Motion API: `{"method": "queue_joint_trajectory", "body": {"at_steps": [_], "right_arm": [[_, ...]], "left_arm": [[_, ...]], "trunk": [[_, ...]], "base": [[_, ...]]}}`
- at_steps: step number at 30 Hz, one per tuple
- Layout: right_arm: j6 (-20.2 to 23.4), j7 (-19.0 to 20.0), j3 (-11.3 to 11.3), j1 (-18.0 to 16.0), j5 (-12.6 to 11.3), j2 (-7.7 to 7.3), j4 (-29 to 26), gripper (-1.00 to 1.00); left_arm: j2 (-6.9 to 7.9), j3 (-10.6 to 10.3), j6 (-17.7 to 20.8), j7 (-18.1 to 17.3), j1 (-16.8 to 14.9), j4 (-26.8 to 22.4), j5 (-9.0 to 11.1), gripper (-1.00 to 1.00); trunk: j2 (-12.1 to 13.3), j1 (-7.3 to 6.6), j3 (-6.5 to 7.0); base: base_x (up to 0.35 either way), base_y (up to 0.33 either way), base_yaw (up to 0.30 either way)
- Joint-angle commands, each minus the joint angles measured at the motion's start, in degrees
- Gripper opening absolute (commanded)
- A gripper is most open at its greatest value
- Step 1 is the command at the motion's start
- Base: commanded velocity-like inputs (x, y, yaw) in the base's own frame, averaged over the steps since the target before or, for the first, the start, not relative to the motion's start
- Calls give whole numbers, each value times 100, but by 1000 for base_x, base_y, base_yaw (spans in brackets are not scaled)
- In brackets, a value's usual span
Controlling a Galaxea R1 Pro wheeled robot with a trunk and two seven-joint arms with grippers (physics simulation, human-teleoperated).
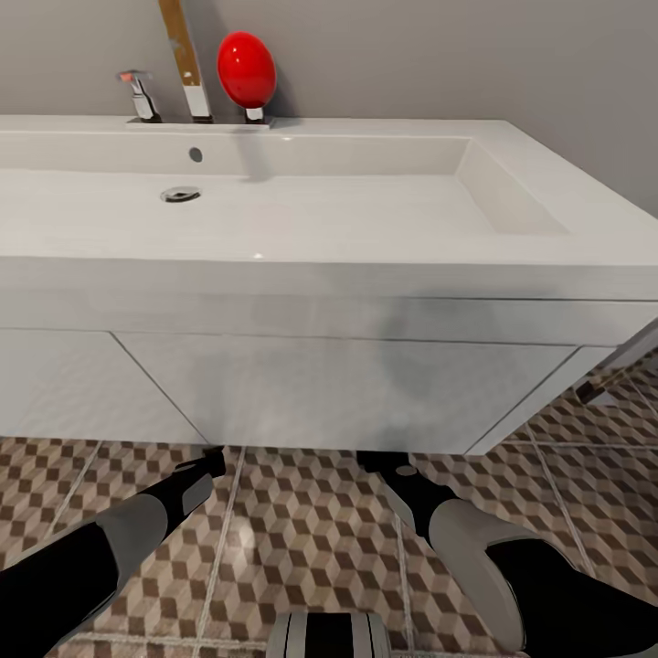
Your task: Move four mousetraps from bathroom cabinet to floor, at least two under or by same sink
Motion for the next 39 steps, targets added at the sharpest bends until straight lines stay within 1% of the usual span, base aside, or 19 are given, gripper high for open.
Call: {"method": "queue_joint_trajectory", "body": {"at_steps": [1, 6, 12, 24, 32, 39], "right_arm": [[-8, -45, 42, -4, 34, 1, 7, -100], [-8, -45, 42, -5, 34, 1, 4, -100], [-8, -45, 42, 1, 34, 1, 4, -100], [-8, -45, 42, 0, 34, 1, 4, -100], [-8, -45, 42, 1, 34, 1, 4, -100], [-8, -45, 42, 1, 34, 1, 5, -100]], "left_arm": [[5, -58, -8, 49, 1, -30, 40, -100], [43, -50, -13, 52, 1, -59, 26, -100], [17, -47, -23, 32, -31, -85, 21, -100], [40, -47, -100, 27, -70, -148, 22, -100], [25, -47, -113, 22, -197, -157, 25, -100], [9, -42, -106, 20, -411, -161, 25, -100]], "trunk": [[-1, -1, -13], [-1, -1, -58], [-1, -1, -112], [-1, -1, -220], [-1, -1, -292], [-1, -1, -356]], "base": [[0, 0, 0], [0, 0, 0], [0, 0, 0], [0, 0, 0], [0, 0, 0], [0, 0, 0]]}}
